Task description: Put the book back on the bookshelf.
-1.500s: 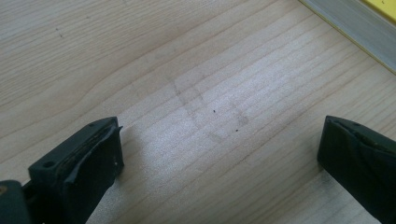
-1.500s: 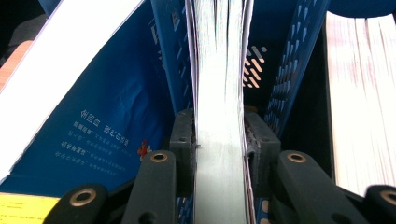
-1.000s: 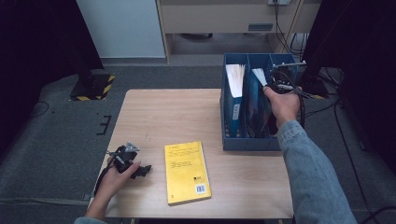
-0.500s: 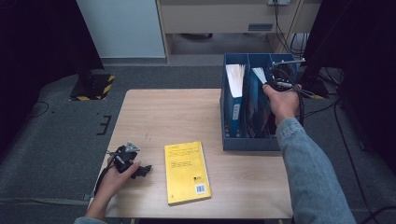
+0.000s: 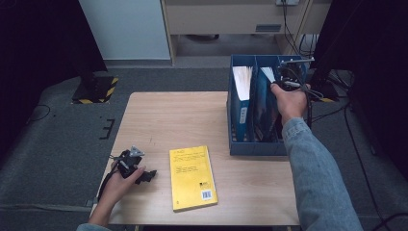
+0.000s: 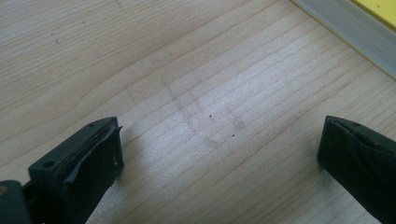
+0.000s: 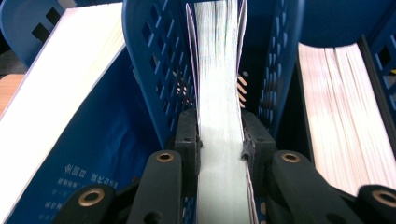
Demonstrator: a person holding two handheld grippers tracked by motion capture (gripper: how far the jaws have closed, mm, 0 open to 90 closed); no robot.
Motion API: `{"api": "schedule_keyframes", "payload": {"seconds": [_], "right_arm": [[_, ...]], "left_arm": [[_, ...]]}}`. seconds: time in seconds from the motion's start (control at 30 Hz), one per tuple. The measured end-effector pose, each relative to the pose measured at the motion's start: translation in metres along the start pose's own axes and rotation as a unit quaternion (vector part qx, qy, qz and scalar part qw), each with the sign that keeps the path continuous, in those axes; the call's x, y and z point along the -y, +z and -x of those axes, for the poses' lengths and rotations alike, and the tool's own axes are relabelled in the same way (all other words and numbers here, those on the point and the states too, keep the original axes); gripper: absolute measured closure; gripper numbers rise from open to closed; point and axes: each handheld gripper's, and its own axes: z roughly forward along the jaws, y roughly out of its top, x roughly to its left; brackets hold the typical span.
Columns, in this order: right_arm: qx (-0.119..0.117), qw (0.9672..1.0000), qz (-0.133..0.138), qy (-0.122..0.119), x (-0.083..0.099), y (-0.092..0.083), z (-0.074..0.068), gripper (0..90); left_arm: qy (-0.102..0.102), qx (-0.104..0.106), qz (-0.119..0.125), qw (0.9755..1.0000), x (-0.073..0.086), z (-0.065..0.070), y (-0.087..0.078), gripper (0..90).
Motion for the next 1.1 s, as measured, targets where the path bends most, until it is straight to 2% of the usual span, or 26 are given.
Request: {"api": "schedule_keyframes", "payload": {"seconds": [0.23,0.3,0.57,0.73,1.1], "right_arm": [[0.004,1.0,0.002,-0.001,-0.003,0.006,-0.001,72.7],[0.01,0.9999,0.007,0.006,-0.005,0.008,0.0,72.7],[0.007,0.9998,0.017,-0.002,-0.008,0.013,0.001,72.8],[0.021,0.9994,0.021,-0.018,-0.008,0.016,-0.004,72.8],[0.028,0.9991,0.031,-0.011,-0.007,0.022,-0.001,72.7]], "left_arm": [[0.003,0.002,0.004,1.0,0.001,0.0,0.0,0.0],[0.003,0.002,0.004,1.0,0.001,0.0,0.0,0.0],[0.005,0.003,0.005,1.0,0.002,-0.001,0.0,0.0],[0.005,0.003,0.005,1.0,0.002,0.0,0.0,0.0],[0.005,0.004,0.004,1.0,0.001,0.0,0.0,0.0]]}}
